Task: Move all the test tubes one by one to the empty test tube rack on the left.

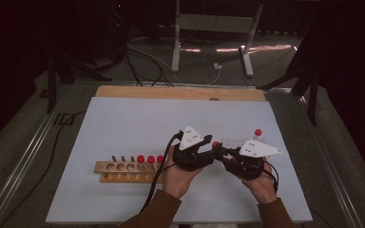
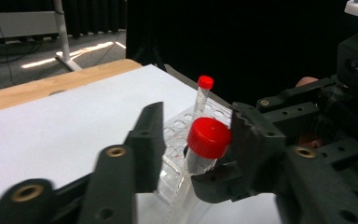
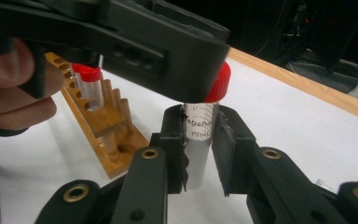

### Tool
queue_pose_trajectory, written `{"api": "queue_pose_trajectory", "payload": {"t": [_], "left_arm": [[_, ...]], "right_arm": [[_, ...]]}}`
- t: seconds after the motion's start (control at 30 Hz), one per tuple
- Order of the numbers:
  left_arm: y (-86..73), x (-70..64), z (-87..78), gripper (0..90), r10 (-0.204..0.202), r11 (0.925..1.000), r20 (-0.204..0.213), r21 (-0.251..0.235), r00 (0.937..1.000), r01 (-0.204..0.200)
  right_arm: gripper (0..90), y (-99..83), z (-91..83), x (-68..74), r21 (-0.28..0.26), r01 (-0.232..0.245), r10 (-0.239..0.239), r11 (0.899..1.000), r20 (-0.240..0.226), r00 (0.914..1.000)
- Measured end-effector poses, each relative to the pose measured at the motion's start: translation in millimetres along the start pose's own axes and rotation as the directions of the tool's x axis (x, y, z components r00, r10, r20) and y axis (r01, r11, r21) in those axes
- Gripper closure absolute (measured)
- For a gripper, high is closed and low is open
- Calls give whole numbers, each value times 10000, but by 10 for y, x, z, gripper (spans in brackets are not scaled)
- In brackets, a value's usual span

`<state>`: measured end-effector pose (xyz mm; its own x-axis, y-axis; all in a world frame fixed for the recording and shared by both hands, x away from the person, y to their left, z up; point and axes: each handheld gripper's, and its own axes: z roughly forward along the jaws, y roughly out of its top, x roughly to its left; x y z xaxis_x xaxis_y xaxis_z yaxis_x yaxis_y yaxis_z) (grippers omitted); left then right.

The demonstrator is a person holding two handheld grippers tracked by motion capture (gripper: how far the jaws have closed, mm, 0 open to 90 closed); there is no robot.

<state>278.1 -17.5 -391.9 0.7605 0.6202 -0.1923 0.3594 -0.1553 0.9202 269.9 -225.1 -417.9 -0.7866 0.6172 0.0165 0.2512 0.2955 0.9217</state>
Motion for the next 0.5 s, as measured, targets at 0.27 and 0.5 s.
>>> {"api": "queue_pose_trajectory", "payload": {"t": [0.27,0.5], "left_arm": [[-18,-14,22,696,69,9996,147,257,9999,-73],[-16,-1,23,705,44,9997,56,248,10000,-46]], "right_arm": [[743,-8,13,-1,61,23,-22,10000,-45,10000],[658,-15,14,-15,-19,-61,61,10000,-192,9998]]}}
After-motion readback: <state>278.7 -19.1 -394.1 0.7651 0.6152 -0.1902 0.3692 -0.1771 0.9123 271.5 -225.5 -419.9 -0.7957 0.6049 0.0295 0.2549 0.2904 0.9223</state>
